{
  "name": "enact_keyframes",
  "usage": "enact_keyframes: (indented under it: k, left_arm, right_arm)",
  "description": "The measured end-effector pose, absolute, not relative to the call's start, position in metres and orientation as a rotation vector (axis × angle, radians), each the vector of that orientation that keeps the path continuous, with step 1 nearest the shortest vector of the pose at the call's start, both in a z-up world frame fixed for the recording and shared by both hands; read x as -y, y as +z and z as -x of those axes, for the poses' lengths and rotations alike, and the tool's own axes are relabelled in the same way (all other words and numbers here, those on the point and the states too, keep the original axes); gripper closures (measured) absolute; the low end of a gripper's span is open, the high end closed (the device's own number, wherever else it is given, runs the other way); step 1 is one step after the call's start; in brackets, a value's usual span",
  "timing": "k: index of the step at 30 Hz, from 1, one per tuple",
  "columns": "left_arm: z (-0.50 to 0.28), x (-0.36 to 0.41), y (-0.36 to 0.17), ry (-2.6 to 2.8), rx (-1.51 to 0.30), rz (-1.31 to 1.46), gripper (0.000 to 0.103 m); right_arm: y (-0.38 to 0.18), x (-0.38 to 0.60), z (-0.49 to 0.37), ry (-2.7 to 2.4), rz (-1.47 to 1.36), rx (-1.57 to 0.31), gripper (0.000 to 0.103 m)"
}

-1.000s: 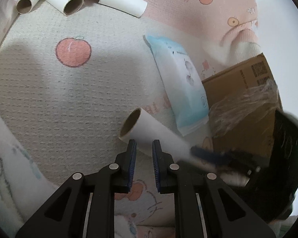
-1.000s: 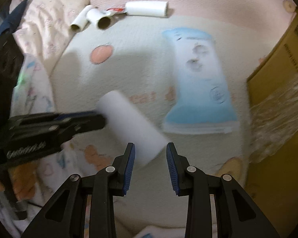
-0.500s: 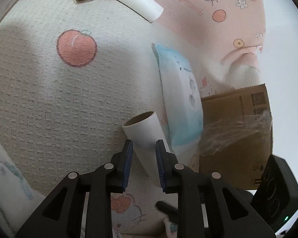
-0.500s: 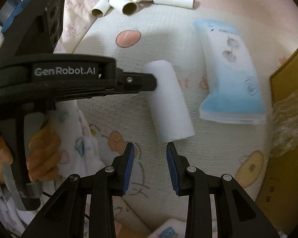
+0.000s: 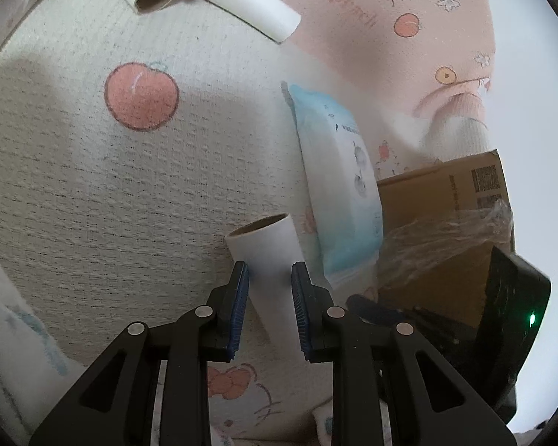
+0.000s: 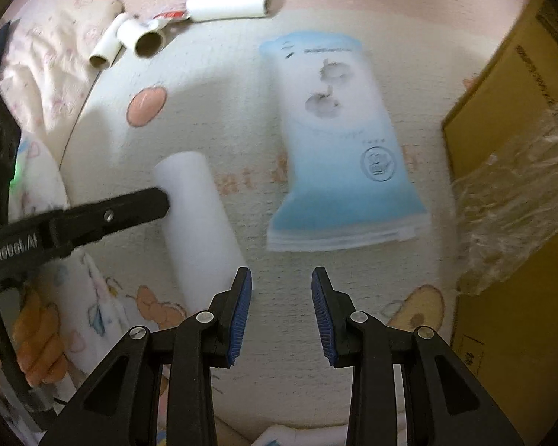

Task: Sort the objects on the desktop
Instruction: 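Turn the held tube upright between both tools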

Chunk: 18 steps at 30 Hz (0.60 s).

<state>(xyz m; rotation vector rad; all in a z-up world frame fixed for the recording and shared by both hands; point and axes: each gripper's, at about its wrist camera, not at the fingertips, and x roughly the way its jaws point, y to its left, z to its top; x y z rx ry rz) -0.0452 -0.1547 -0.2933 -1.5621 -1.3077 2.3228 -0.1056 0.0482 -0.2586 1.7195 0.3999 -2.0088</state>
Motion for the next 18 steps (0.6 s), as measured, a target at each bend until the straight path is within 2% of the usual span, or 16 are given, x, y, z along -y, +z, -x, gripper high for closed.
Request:
enact_keyframes:
  k: [6,11,13,14,18]
  left_arm:
    - [0.046,0.155,-0.295,2.301,1.320,1.559,0.078]
    - [0.044,0.158,-0.294,2.297,1.360,1.531,0.078]
    - [0.044,0.160,-0.295,2.262,1.404,1.510,0.069]
    - [0.044,0.161,-0.296,2.236,1.427,1.501,0.061]
    - [0.047,0.161,-0.300,2.210,1.448,1.511,0.059]
  right_arm:
    - [-0.253,-0.041,0.095,-1.939,-1.705,-0.305,0.073]
    - [-0.242,-0.030,0.106,-1.951,-1.678,-0.297,0.073]
    - [-0.244,-0.022,0.106,-1.950,-1.672,-0.250,0.073]
    - [-0.244,-0.023,0.108,-1.944,-1.673,-0.221,0.073]
    - [-0.251,-0.016,0.116,-1.895,-1.690,-0.123,0.073]
